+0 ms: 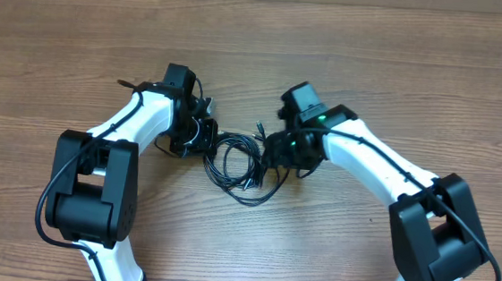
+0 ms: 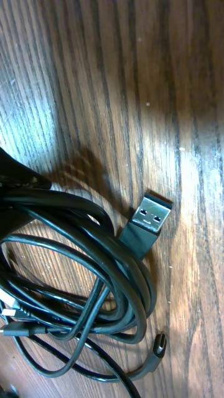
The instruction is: Untangle cables
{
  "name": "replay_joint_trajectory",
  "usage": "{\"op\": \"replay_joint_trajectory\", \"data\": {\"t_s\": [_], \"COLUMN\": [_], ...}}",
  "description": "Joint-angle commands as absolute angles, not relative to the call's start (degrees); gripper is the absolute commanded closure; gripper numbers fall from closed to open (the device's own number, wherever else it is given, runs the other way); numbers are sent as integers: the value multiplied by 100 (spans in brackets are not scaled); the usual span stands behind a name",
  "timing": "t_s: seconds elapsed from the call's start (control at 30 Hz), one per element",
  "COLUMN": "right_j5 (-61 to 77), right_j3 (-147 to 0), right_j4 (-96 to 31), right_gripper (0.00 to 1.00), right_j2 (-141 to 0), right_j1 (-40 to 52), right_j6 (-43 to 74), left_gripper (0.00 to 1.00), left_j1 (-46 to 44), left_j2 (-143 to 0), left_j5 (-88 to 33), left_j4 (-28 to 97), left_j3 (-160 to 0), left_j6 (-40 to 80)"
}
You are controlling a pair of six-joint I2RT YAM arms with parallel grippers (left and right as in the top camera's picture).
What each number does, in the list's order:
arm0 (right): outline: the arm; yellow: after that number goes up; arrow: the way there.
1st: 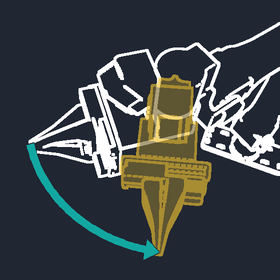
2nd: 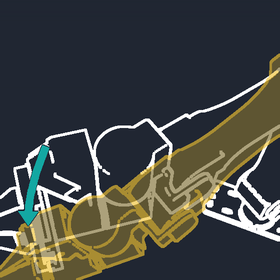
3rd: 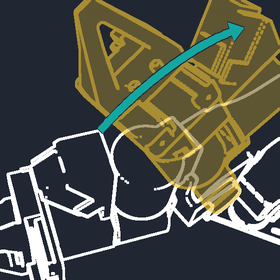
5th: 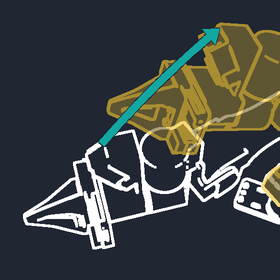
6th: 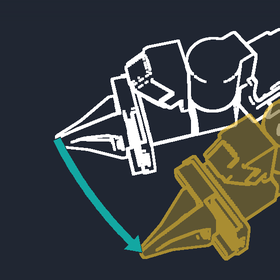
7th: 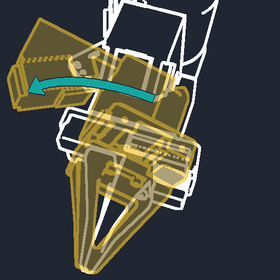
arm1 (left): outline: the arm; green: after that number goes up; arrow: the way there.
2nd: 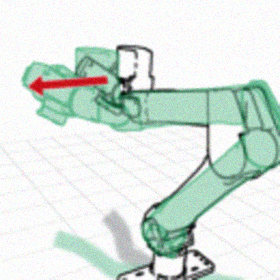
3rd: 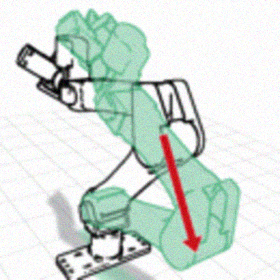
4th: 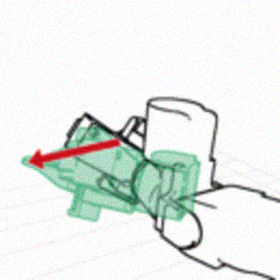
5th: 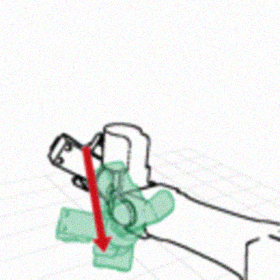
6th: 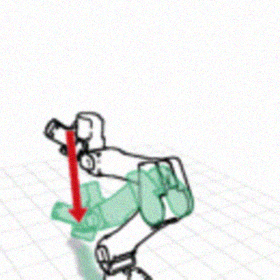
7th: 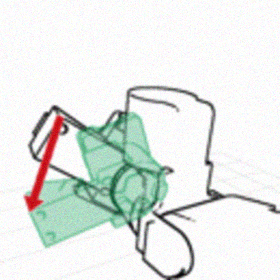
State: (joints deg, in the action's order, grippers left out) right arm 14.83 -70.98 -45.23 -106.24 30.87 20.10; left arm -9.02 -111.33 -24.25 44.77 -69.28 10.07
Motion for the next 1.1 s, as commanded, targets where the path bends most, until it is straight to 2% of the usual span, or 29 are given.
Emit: {"op": "replay_joint_trajectory", "data": {"t_s": [0.0, 0.13, 0.37, 0.47, 0.53, 0.83, 0.93, 1.07], "right_j5": [1118, 827, 513, 493, 471, -405, -926, -1111], "right_j3": [-7194, -7175, -7046, -7046, -7046, -7236, -7415, -7417], "right_j4": [-4429, -4250, -3446, -3363, -3347, -4298, -4897, -5205], "right_gripper": [46, 49, 66, 81, 96, 96, 96, 96], "right_j2": [-10569, -10766, -11279, -11340, -11340, -11113, -10763, -10626], "right_j1": [3417, 3688, 3861, 3861, 3861, 3627, 3194, 2602], "right_j6": [1758, 1776, 1986, 2123, 2132, 3428, 4259, 4501], "left_gripper": [96, 96, 96, 96, 96, 96, 96, 96], "left_j1": [-908, -910, -908, -910, -908, -906, -891, -891], "left_j2": [-11041, -11041, -11041, -11041, -11041, -11041, -11041, -11041], "left_j5": [-2561, -2558, -2556, -2556, -2554, -2528, -2329, -1986], "left_j4": [4475, 4475, 4480, 4480, 4477, 4480, 4591, 4775], "left_j3": [-6965, -6965, -6965, -6965, -6965, -6965, -6965, -6965], "left_j6": [812, 812, 812, 812, 812, 814, 836, 875]}}
